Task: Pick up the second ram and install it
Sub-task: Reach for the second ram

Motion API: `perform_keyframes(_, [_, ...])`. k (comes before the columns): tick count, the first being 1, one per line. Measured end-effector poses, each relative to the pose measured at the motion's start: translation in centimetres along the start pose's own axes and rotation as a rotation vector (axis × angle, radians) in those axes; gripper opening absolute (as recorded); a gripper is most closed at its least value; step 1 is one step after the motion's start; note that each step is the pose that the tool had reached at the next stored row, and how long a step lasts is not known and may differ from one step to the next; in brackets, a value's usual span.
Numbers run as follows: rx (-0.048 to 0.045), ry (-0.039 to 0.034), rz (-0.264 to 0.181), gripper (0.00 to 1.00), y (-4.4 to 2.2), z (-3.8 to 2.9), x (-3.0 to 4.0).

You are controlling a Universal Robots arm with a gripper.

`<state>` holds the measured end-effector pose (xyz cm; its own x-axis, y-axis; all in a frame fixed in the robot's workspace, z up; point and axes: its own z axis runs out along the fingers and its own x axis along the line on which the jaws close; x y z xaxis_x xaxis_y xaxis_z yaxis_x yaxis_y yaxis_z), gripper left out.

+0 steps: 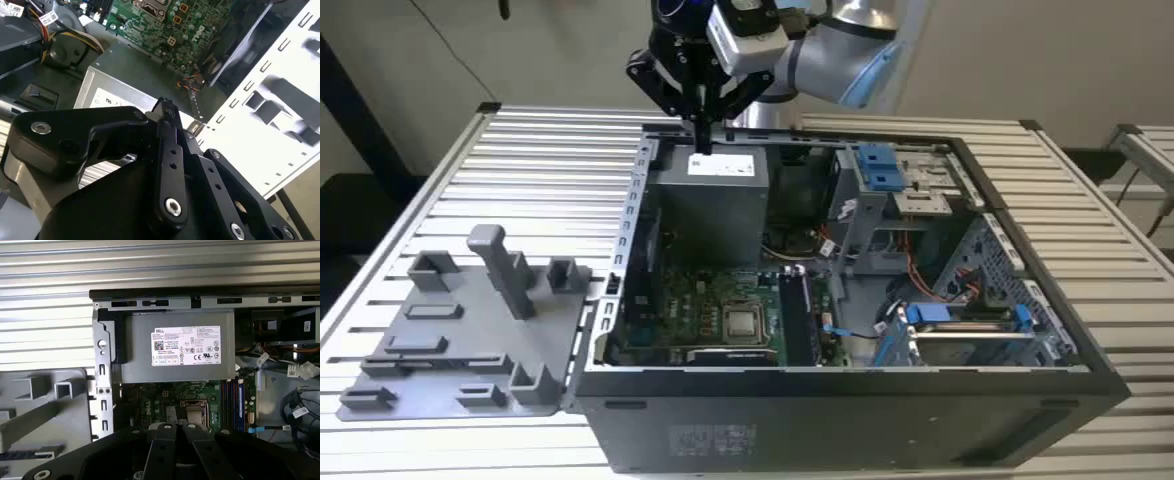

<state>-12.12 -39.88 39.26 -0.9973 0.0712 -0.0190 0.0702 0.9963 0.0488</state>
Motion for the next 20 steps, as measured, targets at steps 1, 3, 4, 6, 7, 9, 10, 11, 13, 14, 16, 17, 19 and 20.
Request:
perform_keyframes(1, [0.0, 0.0, 0.0, 0.11, 0.0, 0.0, 0.0])
perform_keyframes(3, [0.0001, 0.0, 0.0, 0.11, 0.0, 0.0, 0.0])
perform_keyframes(4, [0.0, 0.0, 0.0, 0.11, 0.0, 0.0, 0.0])
perform_keyframes(6, [-0.0001, -0.0001, 0.0, 0.11, 0.0, 0.0, 0.0])
perform_keyframes(7, [-0.0001, -0.0001, 0.0, 0.11, 0.0, -0.01, 0.0])
perform_keyframes(9, [0.0, 0.0, 0.0, 0.11, 0.0, -0.01, -0.01])
perform_keyframes(10, [0.0001, 0.0, 0.0, 0.11, 0.0, -0.02, -0.01])
perform_keyframes(11, [0.0002, 0.0001, 0.0, 0.11, 0.0, -0.02, 0.02])
perform_keyframes(13, [0.0001, 0.0, 0.0, 0.11, -0.01, -0.02, 0.12])
perform_keyframes(14, [0.0001, 0.0001, 0.0, 0.11, -0.02, -0.02, 0.21])
perform_keyframes(16, [0.0001, 0.0, 0.0, 0.11, -0.04, -0.03, 0.51])
perform_keyframes(17, [0.0001, 0.0, 0.0, 0.11, -0.05, -0.03, 0.67])
perform_keyframes(19, [0.0001, 0.0, 0.0, 0.11, -0.07, -0.04, 0.99])
perform_keyframes(20, [0.0001, 0.0001, 0.0, 0.11, -0.08, -0.04, 1.16])
